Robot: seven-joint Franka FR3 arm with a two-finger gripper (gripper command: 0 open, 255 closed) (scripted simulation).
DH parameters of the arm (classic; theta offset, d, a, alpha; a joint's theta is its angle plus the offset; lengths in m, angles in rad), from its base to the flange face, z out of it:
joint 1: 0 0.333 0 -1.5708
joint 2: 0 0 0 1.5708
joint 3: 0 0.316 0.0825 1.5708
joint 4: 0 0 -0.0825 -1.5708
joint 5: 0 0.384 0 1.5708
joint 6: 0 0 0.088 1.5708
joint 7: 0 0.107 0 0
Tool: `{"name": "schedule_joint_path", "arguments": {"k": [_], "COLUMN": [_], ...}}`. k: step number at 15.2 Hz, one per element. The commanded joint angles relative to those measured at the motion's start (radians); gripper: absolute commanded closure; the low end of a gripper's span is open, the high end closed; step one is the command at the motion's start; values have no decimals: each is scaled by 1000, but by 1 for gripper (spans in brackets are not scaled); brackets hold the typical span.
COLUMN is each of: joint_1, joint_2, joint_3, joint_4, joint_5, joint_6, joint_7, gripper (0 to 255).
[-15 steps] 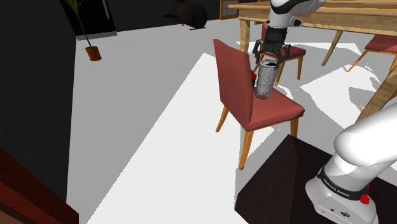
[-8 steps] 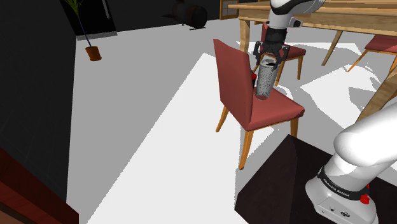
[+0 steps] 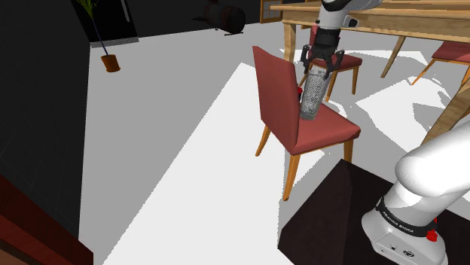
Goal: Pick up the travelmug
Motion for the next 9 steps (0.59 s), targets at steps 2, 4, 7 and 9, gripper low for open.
{"name": "schedule_joint_path", "arguments": {"k": [2,4,7,9], "joint_1": [0,0,0,0], "joint_2": [3,6,12,17], "joint_3": [-1,-1,-2,-2], "joint_4": [43,73,119,151], "joint_5": [-1,-1,-1,-2], "joint_6": [-39,-66,-106,-133], "joint_7": [1,2,4,5], "gripper": [255,255,255,255]}}
